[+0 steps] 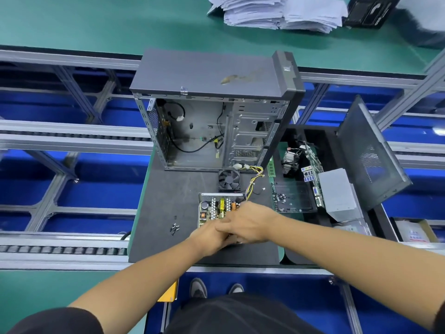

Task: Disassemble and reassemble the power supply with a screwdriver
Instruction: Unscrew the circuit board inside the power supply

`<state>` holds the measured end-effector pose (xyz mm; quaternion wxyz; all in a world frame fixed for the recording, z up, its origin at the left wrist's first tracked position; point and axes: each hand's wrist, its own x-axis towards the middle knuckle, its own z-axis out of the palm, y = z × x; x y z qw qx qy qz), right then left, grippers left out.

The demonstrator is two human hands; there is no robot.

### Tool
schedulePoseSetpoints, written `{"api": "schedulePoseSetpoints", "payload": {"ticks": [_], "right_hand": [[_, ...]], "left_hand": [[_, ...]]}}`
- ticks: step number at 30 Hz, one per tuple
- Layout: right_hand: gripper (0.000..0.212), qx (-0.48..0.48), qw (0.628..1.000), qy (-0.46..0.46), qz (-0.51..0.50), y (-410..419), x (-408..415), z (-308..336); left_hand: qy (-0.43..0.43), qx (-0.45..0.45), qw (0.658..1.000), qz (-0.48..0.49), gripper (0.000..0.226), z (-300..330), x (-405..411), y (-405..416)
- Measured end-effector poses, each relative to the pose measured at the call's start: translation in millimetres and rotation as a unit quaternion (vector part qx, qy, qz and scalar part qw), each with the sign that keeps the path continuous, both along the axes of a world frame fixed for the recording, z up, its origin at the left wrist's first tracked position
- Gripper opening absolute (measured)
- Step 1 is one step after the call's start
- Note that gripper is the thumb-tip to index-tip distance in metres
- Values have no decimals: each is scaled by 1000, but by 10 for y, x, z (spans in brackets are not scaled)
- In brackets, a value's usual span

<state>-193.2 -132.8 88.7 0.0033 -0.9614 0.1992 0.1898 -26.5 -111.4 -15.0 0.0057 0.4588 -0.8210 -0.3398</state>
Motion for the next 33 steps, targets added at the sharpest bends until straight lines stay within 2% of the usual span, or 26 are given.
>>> {"api": "schedulePoseSetpoints", "payload": {"ticks": [2, 3, 4, 6, 8, 9, 10, 12, 14, 16, 17, 19, 21, 23, 25, 26, 28, 29, 31, 32, 33], "right_hand": [[21, -11, 997, 26, 76, -64, -15, 57], [23, -2, 997, 28, 68, -64, -4, 59], [27, 10, 999, 24, 29, -49, 17, 46], [30, 14, 992, 34, -118, 19, 111, -18], [31, 17, 962, 60, -267, 70, 204, -79], [32, 22, 954, 65, -293, 84, 220, -82], [34, 24, 958, 57, -280, 85, 206, -65], [42, 15, 987, 17, -159, 52, 105, -23], [30, 1, 1000, 10, -9, -35, -3, 49], [15, -5, 997, 35, 65, -100, -43, 81], [14, 5, 998, 34, 56, -100, -33, 78], [19, 38, 999, 6, -31, -47, 25, 50], [25, 41, 987, 15, -156, 55, 137, -27], [30, 42, 972, 28, -229, 114, 215, -86], [31, 39, 981, 20, -190, 110, 190, -61], [28, 19, 993, 8, -119, 76, 137, -46], [16, -21, 999, 15, 32, -35, 25, 6], [13, -23, 997, 26, 67, -80, -11, 25], [20, -3, 999, 37, 40, -105, -12, 25], [28, 13, 999, 32, -16, -92, 7, 7], [33, 19, 995, 36, -87, -70, 41, -14]], "left_hand": [[26, 13, 999, 42, 52, -5, -4, 16], [33, 20, 998, 51, 52, -1, -6, 25], [32, 21, 998, 52, 50, -17, -6, 30], [22, 23, 999, 41, 35, 0, -15, 28], [16, 38, 998, 42, 20, 19, -32, 15], [14, 49, 998, 45, 17, 53, -37, 10], [7, 58, 997, 41, 14, 66, -45, 4], [-13, 55, 998, 15, 12, 58, -48, 2], [-4, 24, 1000, 12, 26, 32, -26, 2], [49, 15, 998, 37, 29, 10, -2, 15], [58, 20, 997, 45, 34, 26, -1, 18], [40, 38, 997, 56, 41, 8, -11, 18], [3, 40, 998, 51, 29, -26, -26, -3], [-28, 34, 999, 29, 16, -42, -21, -16], [-29, 24, 999, 6, 16, -39, -1, -20], [-14, 17, 1000, 1, 14, -48, 4, -21], [20, 15, 999, 27, 30, -14, -5, -5], [26, 19, 998, 47, 35, -2, -12, -2], [22, 7, 999, 44, 44, -13, -27, -5], [11, 3, 1000, 27, 47, -17, -31, -8], [0, 7, 1000, 16, 41, -5, -33, -16]]}}
